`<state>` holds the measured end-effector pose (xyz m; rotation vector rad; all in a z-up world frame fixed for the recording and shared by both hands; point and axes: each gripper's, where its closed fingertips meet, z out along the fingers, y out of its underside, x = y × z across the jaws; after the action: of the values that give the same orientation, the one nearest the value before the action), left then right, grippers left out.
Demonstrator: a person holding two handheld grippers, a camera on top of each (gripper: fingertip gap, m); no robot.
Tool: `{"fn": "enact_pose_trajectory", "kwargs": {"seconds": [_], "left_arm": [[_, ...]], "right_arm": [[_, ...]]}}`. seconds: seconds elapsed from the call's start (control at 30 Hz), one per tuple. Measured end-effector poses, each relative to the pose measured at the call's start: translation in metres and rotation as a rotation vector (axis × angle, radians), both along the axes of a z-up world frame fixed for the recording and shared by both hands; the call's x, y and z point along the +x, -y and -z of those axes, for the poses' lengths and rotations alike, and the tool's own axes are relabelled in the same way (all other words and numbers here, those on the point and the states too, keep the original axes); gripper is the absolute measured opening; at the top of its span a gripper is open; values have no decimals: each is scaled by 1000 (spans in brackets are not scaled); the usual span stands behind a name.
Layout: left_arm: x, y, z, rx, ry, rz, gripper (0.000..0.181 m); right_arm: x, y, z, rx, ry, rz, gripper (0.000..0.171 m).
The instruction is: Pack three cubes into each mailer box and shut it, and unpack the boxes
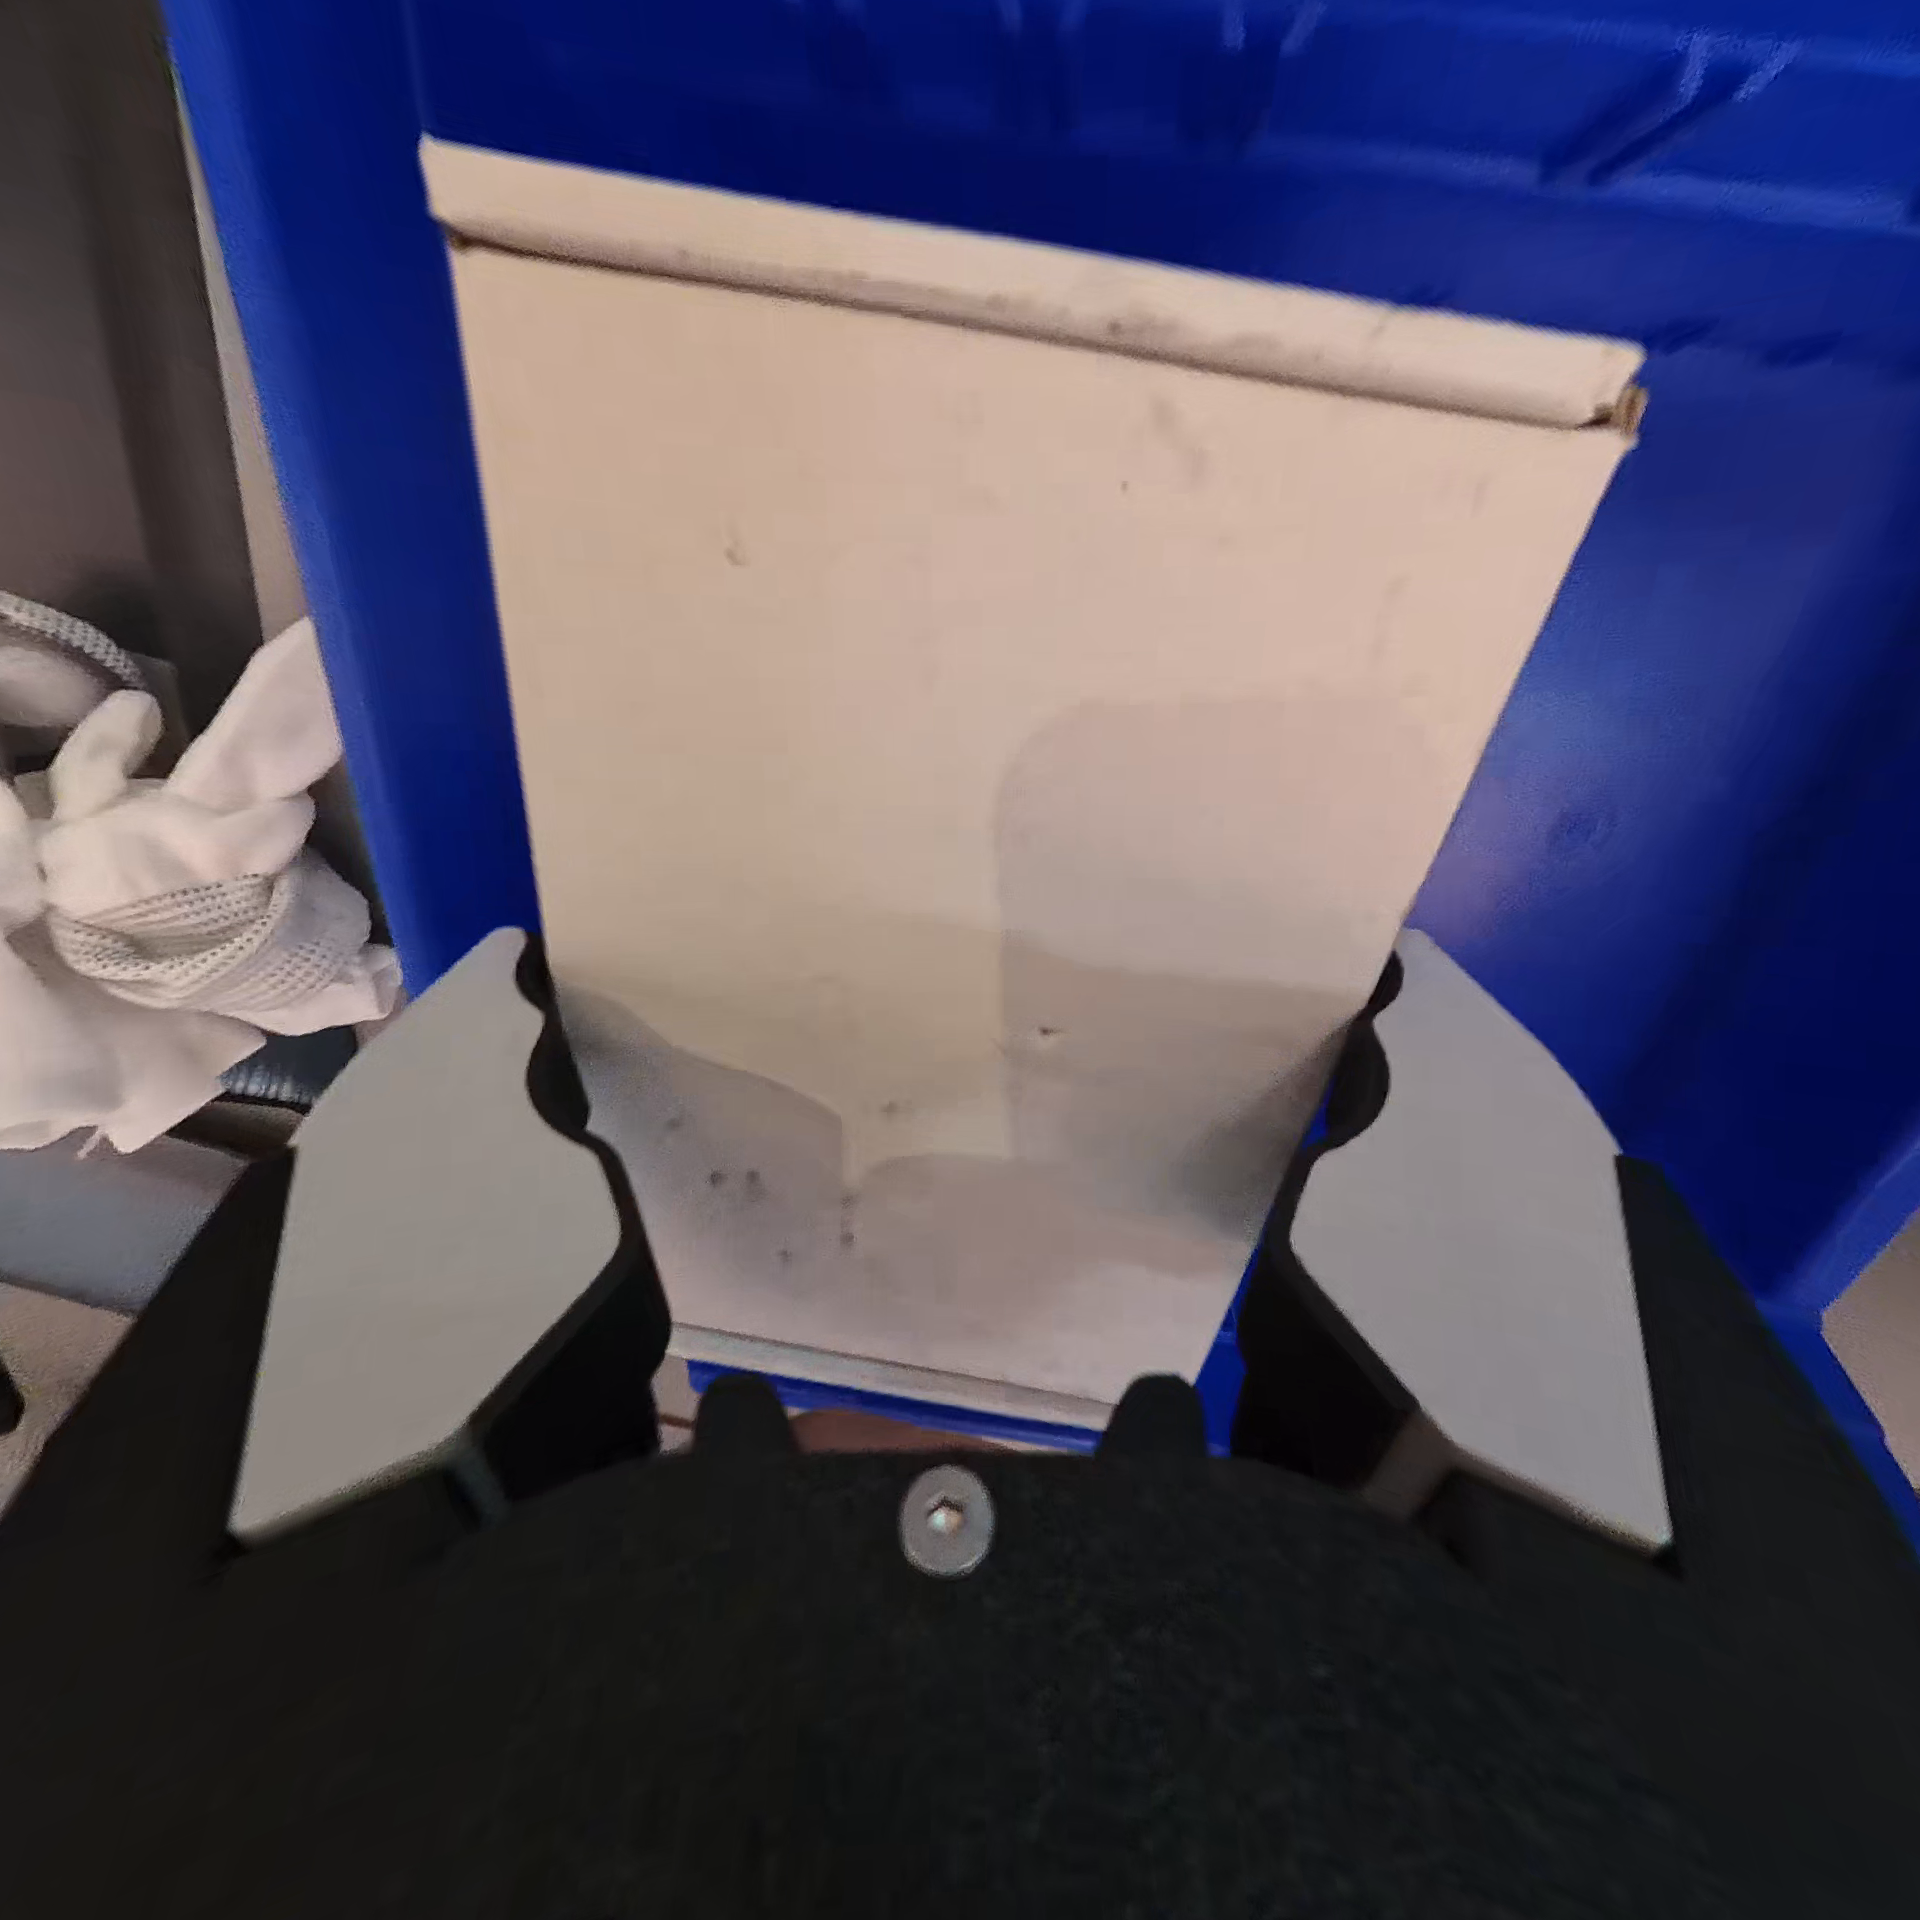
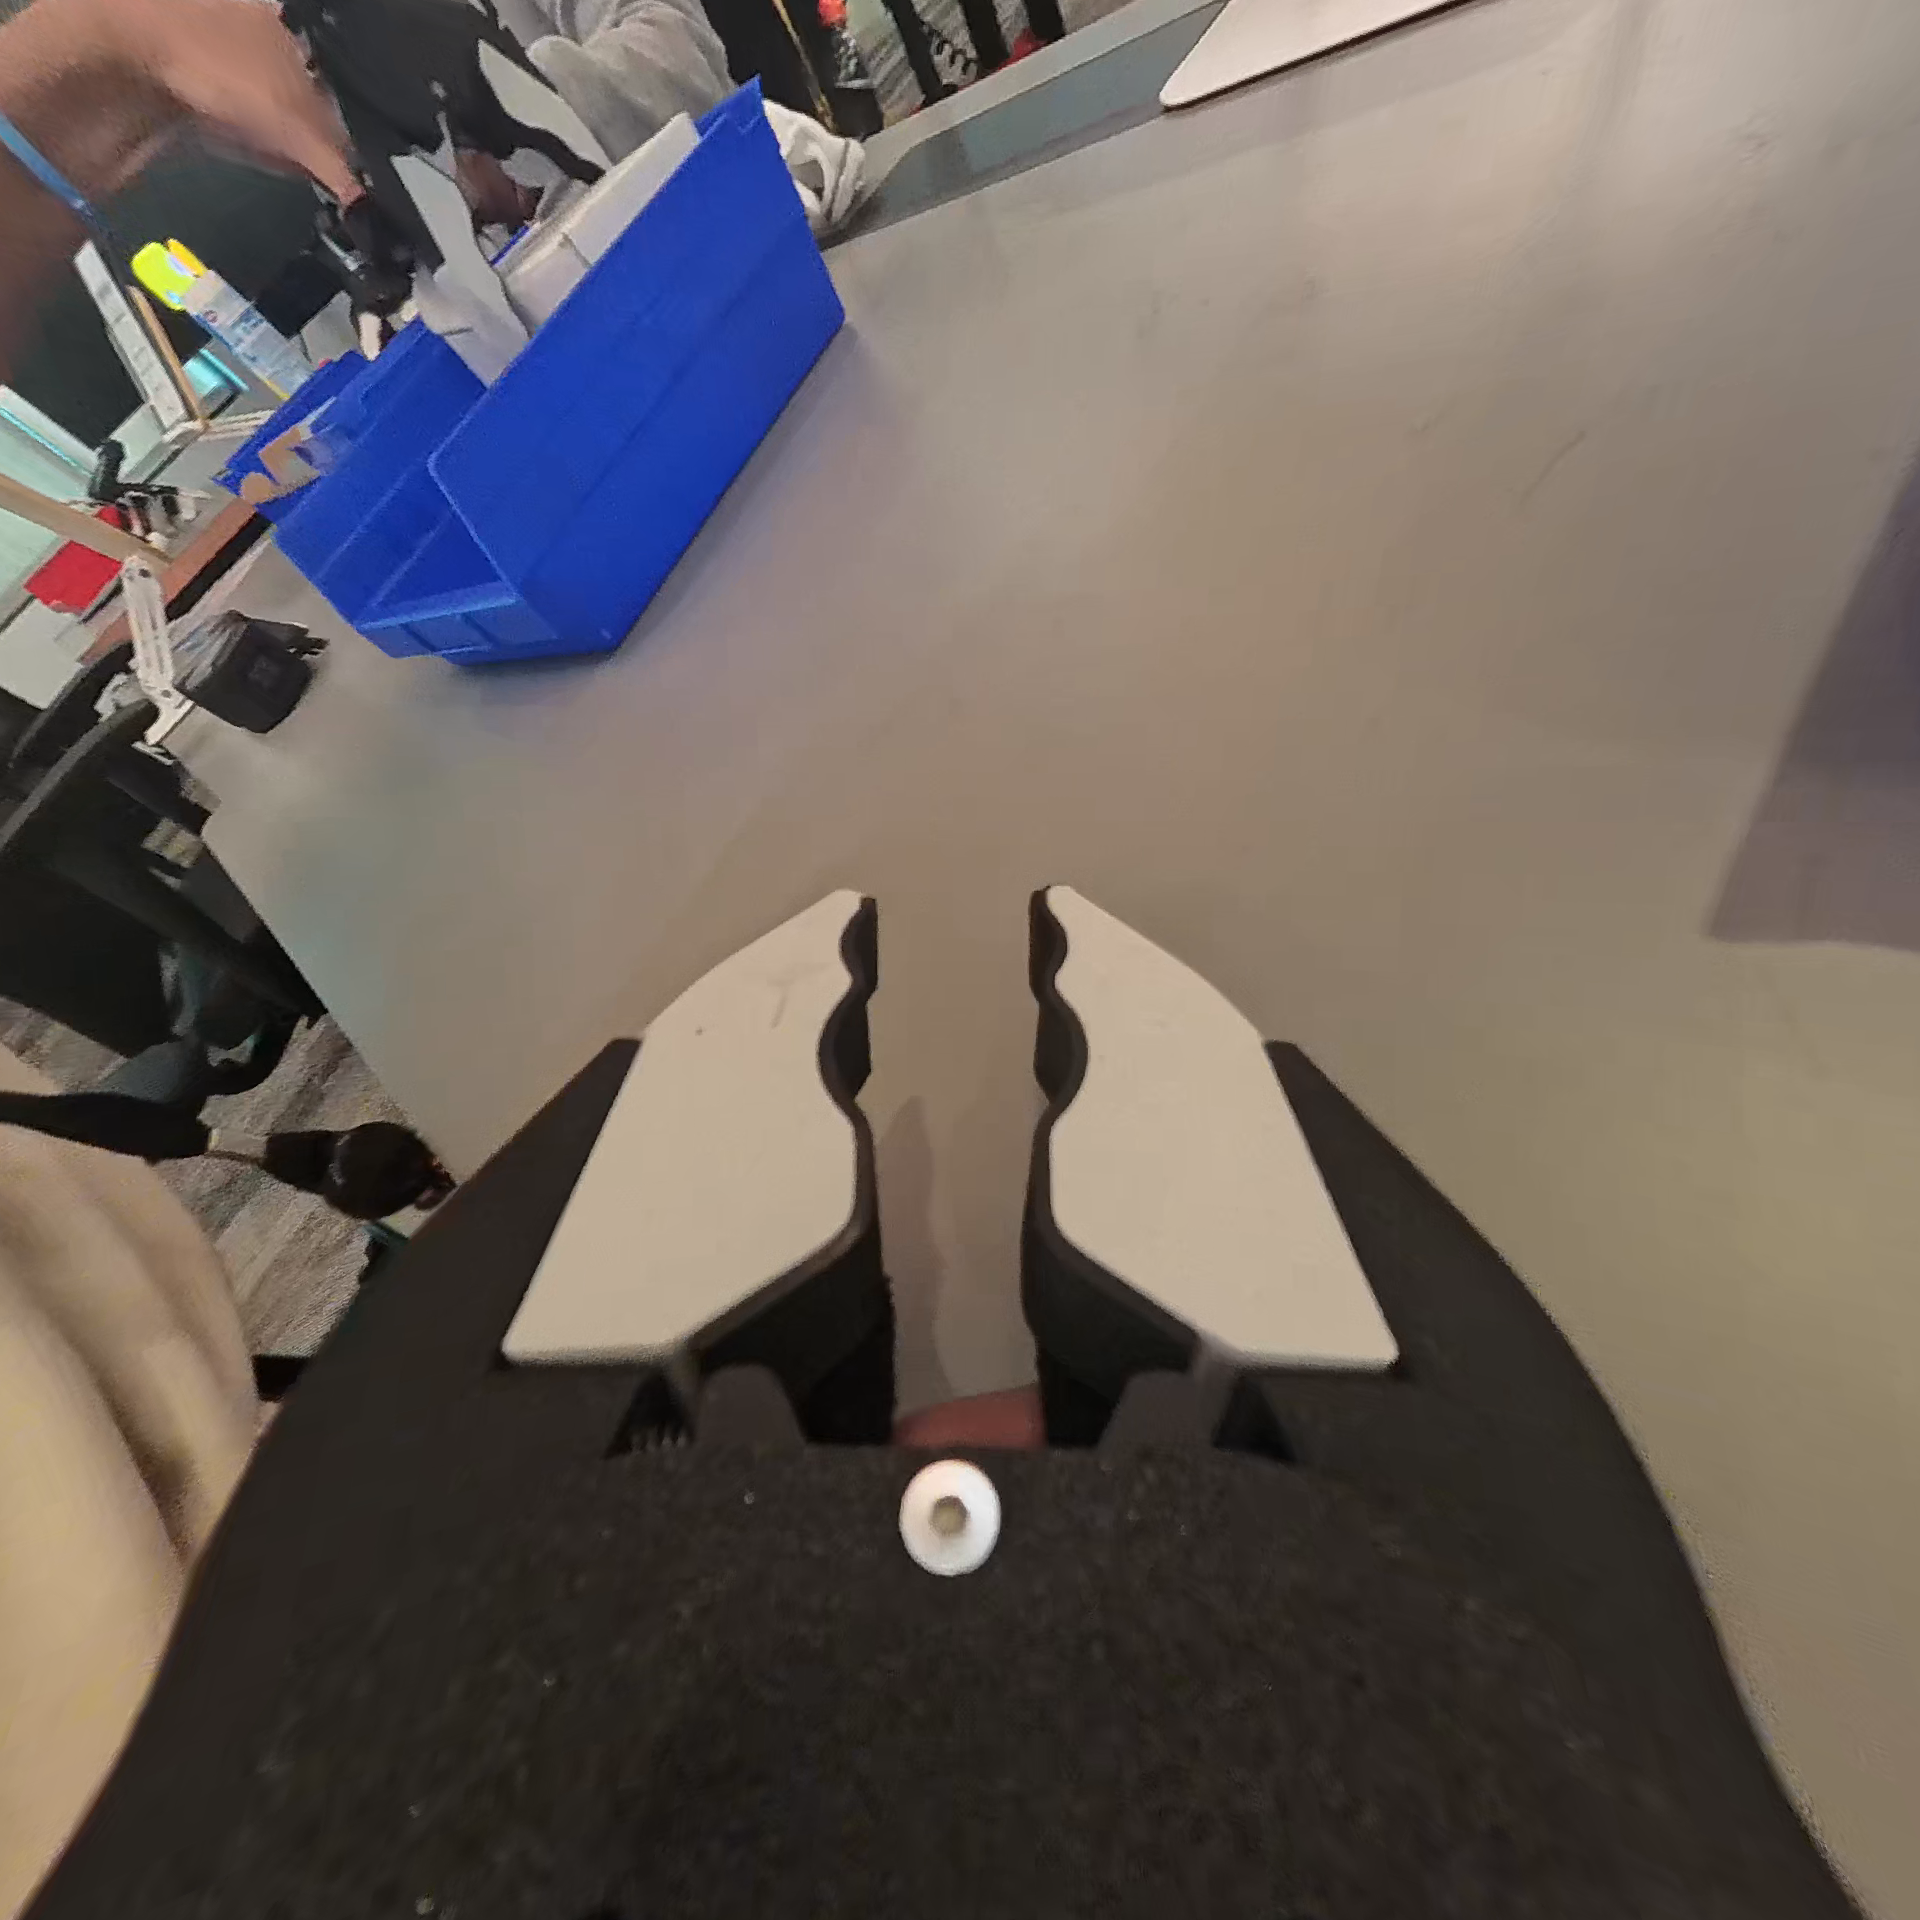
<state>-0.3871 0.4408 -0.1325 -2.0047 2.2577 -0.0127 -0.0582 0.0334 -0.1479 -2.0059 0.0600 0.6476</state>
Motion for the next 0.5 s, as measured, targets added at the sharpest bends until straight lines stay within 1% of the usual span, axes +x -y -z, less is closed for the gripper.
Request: {"fn": "enact_pose_trajectory", "kwargs": {"seconds": [0.1,0.23,0.3,0.4,0.5], "left_arm": [[0,1,1,1,1,2,139],[-6,4,-1,10,-93,6,137],[-5,12,-4,-6,-103,7,136],[3,22,-20,-5,-74,-14,133],[13,30,-52,-15,-21,-58,132]], "right_arm": [[-1,0,0,-3,-22,-10,27],[0,2,-2,8,-48,-12,27],[-2,3,-3,6,-52,-22,27],[-4,5,-2,2,-34,-55,27],[-6,6,-4,15,-1,-88,27]]}}
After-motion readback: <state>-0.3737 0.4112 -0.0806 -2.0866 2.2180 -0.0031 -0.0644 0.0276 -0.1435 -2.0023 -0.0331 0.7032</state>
